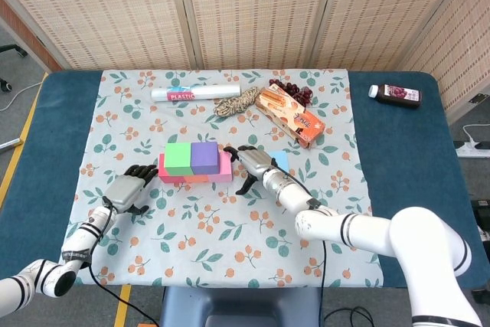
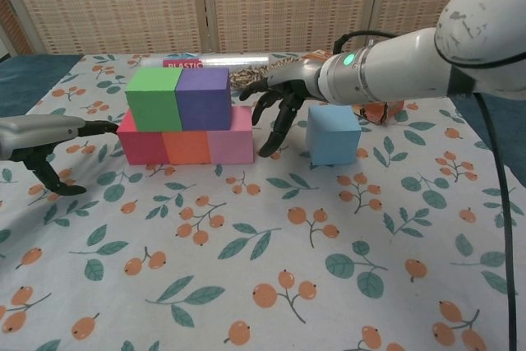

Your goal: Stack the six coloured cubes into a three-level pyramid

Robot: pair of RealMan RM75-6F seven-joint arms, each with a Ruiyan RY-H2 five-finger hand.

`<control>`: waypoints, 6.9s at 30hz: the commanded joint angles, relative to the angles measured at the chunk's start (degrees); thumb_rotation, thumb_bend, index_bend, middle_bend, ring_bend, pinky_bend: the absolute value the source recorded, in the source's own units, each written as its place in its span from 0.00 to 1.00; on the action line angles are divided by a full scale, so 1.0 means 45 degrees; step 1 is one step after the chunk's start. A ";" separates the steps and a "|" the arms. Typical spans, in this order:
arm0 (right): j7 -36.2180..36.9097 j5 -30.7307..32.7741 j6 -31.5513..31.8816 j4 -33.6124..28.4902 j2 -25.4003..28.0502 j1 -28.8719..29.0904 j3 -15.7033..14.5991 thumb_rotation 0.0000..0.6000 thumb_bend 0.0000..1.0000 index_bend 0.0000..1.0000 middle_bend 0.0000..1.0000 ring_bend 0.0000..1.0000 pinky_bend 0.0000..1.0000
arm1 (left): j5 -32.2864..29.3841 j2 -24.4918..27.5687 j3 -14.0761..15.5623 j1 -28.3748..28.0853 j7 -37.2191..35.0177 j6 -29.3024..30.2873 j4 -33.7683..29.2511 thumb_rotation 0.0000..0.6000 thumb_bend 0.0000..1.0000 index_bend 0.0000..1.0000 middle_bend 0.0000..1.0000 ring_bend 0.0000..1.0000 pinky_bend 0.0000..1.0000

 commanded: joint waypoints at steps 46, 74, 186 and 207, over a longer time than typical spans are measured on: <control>-0.3260 -0.3358 0.3795 -0.1882 0.2122 -0.2550 -0.1824 1.00 0.02 0.10 0.11 0.00 0.00 | 0.0661 0.2561 0.0116 0.2530 -0.1886 0.3462 -0.2382 1.00 0.30 0.06 0.00 0.00 0.02; -0.2727 -0.4929 0.4187 -0.1859 0.1998 -0.3499 0.0111 1.00 0.07 0.40 0.34 0.10 0.00 | 0.1737 0.2282 0.0204 0.3042 -0.1968 0.4483 -0.2203 1.00 0.30 0.09 0.00 0.00 0.02; -0.9439 0.9647 0.2448 -0.0200 0.0874 0.6199 0.1196 1.00 0.08 0.27 0.33 0.05 0.00 | 0.2485 0.1865 0.0171 0.4313 -0.0888 0.6356 -0.2275 1.00 0.30 0.06 0.00 0.00 0.02; -0.9690 0.9502 0.2518 -0.0067 0.0686 0.6012 0.1357 1.00 0.07 0.00 0.19 0.00 0.00 | 0.2547 0.1804 0.0162 0.4299 -0.0986 0.6339 -0.2134 1.00 0.30 0.06 0.00 0.00 0.02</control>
